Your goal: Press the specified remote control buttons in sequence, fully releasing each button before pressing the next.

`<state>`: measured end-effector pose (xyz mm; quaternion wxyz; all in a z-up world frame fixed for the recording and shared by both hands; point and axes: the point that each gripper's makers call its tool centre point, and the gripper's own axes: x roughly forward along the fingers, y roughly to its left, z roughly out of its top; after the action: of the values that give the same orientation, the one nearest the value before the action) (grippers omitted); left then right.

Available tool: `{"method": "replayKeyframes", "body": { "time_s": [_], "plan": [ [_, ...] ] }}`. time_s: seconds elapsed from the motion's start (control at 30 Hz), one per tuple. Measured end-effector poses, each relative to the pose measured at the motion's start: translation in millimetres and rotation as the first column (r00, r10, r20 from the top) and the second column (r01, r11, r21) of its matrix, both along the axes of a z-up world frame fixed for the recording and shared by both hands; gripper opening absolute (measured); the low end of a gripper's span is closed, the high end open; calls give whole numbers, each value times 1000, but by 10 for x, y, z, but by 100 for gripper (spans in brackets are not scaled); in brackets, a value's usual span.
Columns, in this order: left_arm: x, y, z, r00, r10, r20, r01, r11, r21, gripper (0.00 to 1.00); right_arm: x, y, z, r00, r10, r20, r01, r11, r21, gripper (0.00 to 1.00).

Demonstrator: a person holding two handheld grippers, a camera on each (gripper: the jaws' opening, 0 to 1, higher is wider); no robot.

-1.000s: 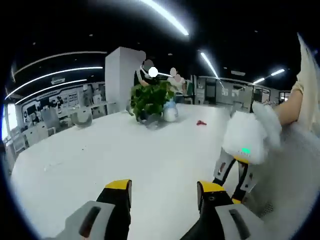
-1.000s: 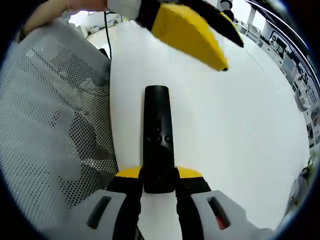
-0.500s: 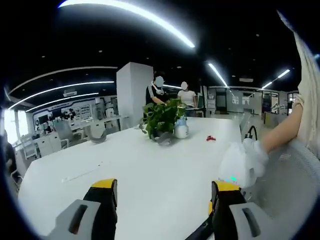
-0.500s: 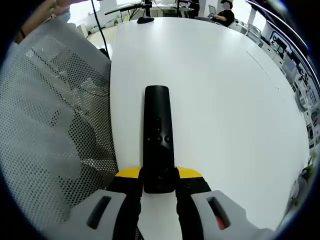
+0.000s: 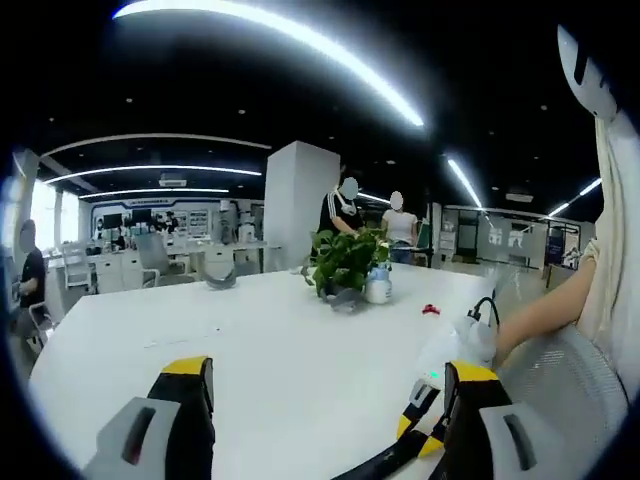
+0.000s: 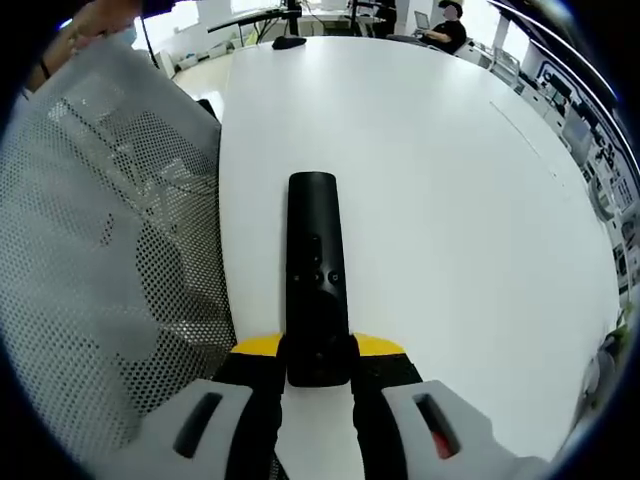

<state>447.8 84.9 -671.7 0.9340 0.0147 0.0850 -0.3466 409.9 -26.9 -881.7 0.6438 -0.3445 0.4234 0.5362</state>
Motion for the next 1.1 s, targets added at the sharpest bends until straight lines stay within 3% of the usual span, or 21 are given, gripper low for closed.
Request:
{"method": "replayKeyframes", "body": {
  "time_s": [0.17, 0.37, 0.47, 0.5, 0.6, 0.67, 0.77, 0.8, 0.87, 0.93, 1.0, 1.03, 1.1],
  "plan": [
    [-138, 178, 70, 997, 78, -2, -78, 996, -51, 100, -3, 1, 3, 1000, -10, 4, 10, 1000, 11, 24],
    [-287, 319, 12, 991, 133, -20, -133, 991, 20, 100, -3, 2, 3, 1000, -12, 8, 12, 1000, 16, 24],
    [-262, 454, 76, 979, 202, 32, -203, 978, 53, 100, -3, 4, 5, 1000, -14, 8, 14, 1000, 19, 24],
    [-257, 497, 114, 973, 223, 54, -225, 973, 42, 100, -4, 3, 5, 1000, -14, 9, 14, 1000, 20, 24],
    [-279, 541, 153, 971, 239, 32, -238, 971, -39, 100, -5, 5, 5, 1000, -17, 10, 17, 1000, 24, 24],
    [-281, 610, 114, 966, 260, 3, -259, 963, -78, 100, -6, 6, 5, 1000, -21, 10, 20, 999, 27, 24],
    [-311, 641, 43, 966, 256, 16, -254, 964, -75, 100, -9, 8, 5, 1000, -22, 12, 22, 999, 29, 24],
    [-327, 632, 2, 968, 250, -7, -250, 966, -62, 100, -9, 9, 5, 1000, -25, 12, 25, 999, 29, 24],
    [-367, 583, -53, 972, 234, 14, -234, 971, -42, 100, -10, 10, 5, 1000, -26, 13, 26, 999, 30, 25],
    [-399, 561, -144, 977, 215, 20, -215, 976, 21, 100, -10, 11, 5, 999, -30, 12, 30, 999, 33, 25],
    [-394, 595, -235, 976, 216, 6, -216, 976, 12, 100, -9, 10, 5, 999, -30, 11, 30, 999, 34, 25],
    [-388, 721, -303, 974, 223, -28, -223, 975, -15, 98, -9, 10, 5, 999, -30, 11, 29, 999, 34, 25],
    [-357, 812, -258, 965, 263, -19, -263, 963, -53, 94, -9, 11, 5, 999, -30, 11, 29, 999, 34, 25]
  ]
}}
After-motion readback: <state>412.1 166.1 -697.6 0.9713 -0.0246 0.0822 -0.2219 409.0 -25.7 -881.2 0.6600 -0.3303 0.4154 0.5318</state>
